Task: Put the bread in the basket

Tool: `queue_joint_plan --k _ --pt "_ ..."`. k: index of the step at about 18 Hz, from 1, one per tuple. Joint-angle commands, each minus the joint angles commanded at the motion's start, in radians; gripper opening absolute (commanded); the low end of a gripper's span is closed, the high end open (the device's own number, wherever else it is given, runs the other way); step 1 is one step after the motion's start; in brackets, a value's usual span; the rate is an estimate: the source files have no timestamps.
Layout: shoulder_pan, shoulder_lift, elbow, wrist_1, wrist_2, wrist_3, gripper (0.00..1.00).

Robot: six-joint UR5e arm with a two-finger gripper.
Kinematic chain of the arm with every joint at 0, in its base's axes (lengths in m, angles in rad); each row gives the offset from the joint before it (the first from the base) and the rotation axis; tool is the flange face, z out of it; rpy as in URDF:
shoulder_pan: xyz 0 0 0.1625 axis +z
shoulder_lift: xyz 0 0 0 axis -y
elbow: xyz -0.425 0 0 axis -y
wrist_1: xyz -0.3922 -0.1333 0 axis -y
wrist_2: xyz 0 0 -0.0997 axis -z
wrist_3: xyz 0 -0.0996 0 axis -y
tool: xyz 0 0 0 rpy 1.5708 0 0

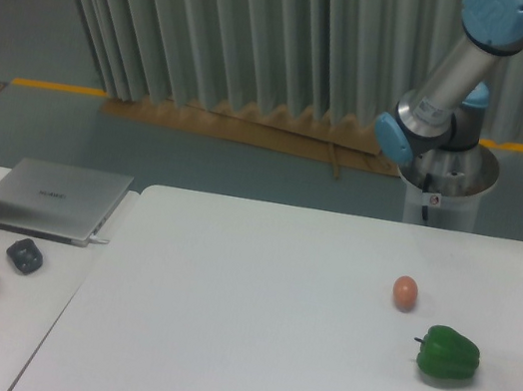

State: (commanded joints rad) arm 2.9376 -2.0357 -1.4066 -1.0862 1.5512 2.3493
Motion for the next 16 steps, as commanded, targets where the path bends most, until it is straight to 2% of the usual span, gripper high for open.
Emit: queue_joint_plan --k 2,6,10,12,15,16 --pt "-0.005 0.000 0.014 -0.003 -0.054 -0.060 1.00" --pt "0.005 -0.005 0.028 -0.020 -0.075 -0.047 1.00" --pt "0.005 0.006 0.037 -0.092 -0.074 -0.047 1.00" --pt "-0.005 0.032 0.049 -0.165 -0.074 -0.064 1.00" --pt "-0.064 0.081 0.028 -0.199 -0.074 -0.171 1.00" --pt "-0.090 0.104 0.000 -0.201 -0.075 -0.214 1.00"
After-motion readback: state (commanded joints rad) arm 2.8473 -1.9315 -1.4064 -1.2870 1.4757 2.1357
